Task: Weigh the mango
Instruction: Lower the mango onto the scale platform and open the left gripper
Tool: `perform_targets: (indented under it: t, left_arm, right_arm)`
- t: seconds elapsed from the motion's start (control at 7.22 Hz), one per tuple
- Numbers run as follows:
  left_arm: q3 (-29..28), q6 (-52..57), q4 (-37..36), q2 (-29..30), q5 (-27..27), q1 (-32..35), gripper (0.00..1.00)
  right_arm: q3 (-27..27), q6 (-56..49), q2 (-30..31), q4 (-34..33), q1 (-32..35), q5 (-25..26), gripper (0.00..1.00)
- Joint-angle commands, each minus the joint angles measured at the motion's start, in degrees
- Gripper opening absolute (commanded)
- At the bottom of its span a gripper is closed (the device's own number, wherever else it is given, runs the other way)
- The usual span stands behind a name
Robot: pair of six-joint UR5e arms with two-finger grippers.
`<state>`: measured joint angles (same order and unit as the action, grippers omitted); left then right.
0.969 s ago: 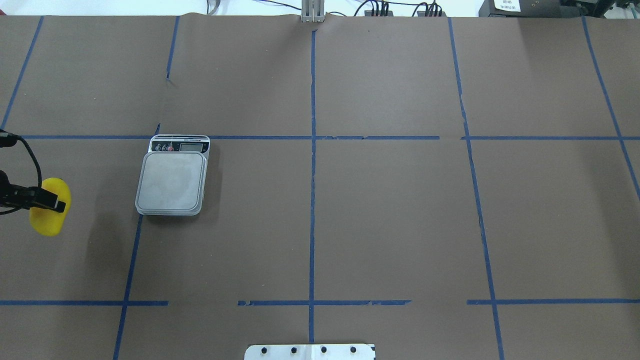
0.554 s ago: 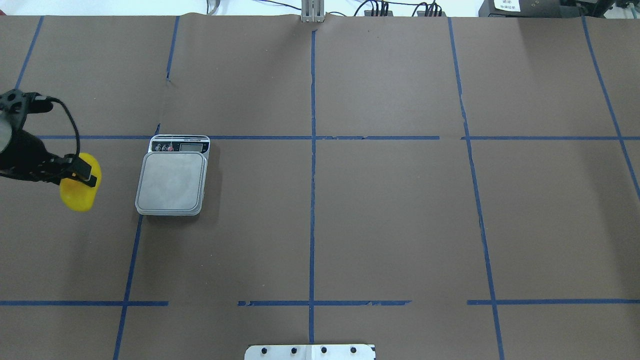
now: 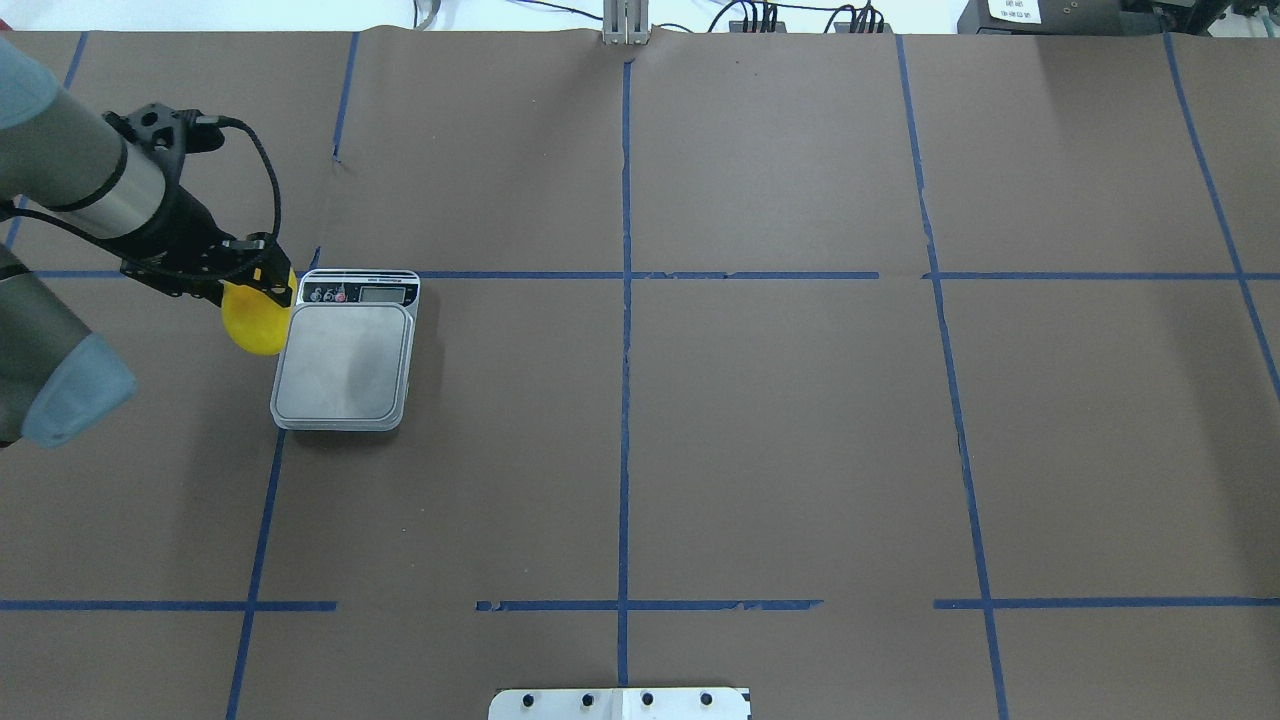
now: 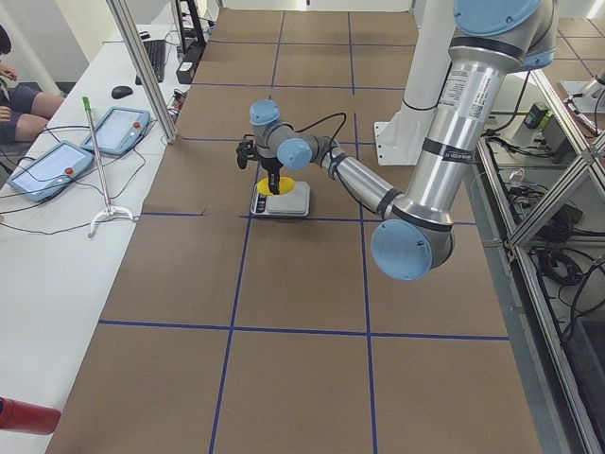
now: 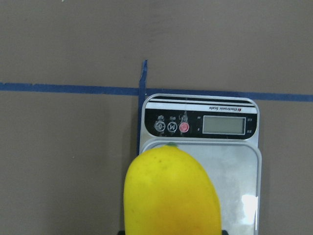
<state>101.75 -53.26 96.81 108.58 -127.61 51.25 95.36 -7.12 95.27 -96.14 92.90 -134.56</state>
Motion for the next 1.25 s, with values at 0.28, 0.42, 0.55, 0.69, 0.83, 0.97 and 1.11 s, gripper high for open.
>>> perform_targets:
  t: [0.28,0.42,0.55,0.69,0.83,0.97,1.11]
  left_arm:
    - [-4.2,-3.6,5.1,1.0,1.0,-4.6,0.0]
    - [-4.8,-3.8,5.1,1.2,1.0,-5.4,0.0]
    - [-4.9,-3.7,5.1,1.1,1.0,-5.5,0.05]
    - [-4.8,-3.3,5.2,1.0,0.9,-5.5,0.74]
    - [-4.7,-3.2,6.0,0.9,0.9,-5.5,1.0]
    - [-4.3,-3.0,7.8,0.5,1.0,-5.4,1.0]
    - [-1.0,-3.0,7.2,0.2,1.0,-4.0,1.0]
  right_arm:
    - [0.0,0.0,0.0,0.0,0.0,0.0,1.0]
    - [0.0,0.1,0.0,0.0,0.0,0.0,1.0]
    - [0.0,0.0,0.0,0.0,0.0,0.0,1.0]
    - [0.0,0.0,0.0,0.0,0.0,0.0,1.0]
    - [0.0,0.0,0.0,0.0,0.0,0.0,1.0]
    - [0.0,0.0,0.0,0.1,0.0,0.0,1.0]
    - [0.0,0.0,0.0,0.0,0.0,0.0,1.0]
